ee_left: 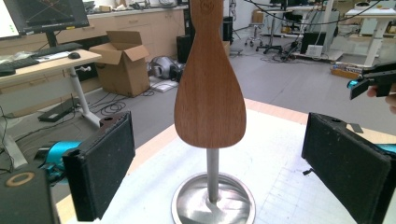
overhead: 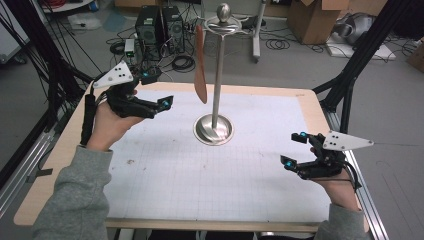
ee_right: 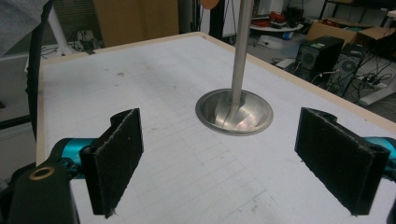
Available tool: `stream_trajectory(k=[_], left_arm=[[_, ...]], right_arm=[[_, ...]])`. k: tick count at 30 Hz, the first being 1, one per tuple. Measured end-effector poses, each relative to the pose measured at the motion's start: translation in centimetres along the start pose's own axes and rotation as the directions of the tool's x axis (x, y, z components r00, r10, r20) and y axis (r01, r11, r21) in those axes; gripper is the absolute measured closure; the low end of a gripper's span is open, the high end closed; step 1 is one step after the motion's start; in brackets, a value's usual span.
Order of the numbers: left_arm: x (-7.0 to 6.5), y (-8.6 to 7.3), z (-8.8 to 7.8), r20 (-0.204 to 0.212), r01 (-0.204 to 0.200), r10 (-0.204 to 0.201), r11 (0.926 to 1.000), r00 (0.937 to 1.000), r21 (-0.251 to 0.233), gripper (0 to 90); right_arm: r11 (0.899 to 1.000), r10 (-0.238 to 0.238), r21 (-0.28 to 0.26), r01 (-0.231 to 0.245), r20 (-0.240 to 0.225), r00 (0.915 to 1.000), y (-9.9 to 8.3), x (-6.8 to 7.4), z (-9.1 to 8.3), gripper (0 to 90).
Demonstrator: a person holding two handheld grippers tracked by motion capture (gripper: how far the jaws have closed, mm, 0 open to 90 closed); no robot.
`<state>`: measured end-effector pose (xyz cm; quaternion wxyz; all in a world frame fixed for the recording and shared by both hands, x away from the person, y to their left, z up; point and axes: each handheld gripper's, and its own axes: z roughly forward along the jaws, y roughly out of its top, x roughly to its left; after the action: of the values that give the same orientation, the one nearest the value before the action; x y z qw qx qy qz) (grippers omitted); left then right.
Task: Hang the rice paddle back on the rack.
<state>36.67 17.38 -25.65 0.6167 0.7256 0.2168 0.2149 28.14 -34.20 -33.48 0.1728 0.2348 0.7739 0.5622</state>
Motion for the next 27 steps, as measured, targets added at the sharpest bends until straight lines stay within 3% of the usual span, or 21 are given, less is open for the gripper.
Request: stream_trajectory(k=[15,27], left_arm=[[-0.5,-2.6,-1.9,-0.021,0.006,-0.006,0.9999,0.9998,-0.012,10.0],[-0.3,-5.4,-3.5,-0.038,0.044,-0.045,0.9984,0.9983,-0.035,10.0]], right_arm=[[1.000,0.005,0.007,-0.005,0.004,1.0000,0.0,0.1,0.0,14.1],[1.000,0.004,0.000,-0.004,0.006,1.0000,0.1,0.1,0.0,14.1]])
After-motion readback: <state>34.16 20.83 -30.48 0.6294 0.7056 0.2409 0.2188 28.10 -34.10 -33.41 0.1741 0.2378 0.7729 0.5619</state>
